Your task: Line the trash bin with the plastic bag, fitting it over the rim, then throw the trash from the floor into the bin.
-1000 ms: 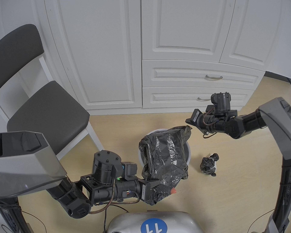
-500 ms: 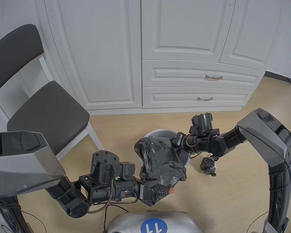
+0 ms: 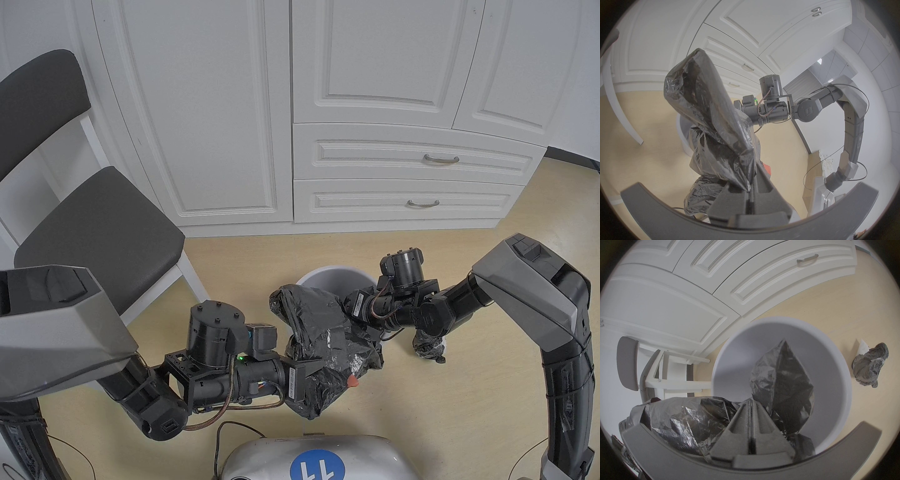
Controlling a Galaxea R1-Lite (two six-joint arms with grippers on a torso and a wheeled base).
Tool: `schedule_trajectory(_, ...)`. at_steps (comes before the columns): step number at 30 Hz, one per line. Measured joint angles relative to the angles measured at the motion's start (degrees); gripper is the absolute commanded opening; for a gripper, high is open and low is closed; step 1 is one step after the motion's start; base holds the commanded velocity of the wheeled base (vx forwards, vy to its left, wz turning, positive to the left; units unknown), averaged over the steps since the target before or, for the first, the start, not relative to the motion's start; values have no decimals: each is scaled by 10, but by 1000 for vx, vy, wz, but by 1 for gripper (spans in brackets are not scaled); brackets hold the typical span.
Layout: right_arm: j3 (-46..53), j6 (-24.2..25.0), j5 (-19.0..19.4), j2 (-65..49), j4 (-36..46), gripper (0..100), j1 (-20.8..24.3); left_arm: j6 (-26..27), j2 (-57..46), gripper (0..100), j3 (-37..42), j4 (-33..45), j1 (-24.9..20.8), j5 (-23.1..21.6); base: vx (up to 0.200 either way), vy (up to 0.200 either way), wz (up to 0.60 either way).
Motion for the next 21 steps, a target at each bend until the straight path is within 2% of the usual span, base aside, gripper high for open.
schedule_trajectory(8,-29,10,-1,16,0,0,-20,-1,21,0,-54,13,0,5,0,0,0)
schedule_trajectory(21,-56,50,0,19,-6,0,-33,-2,48,0,-139,86,2,24,0,0,0)
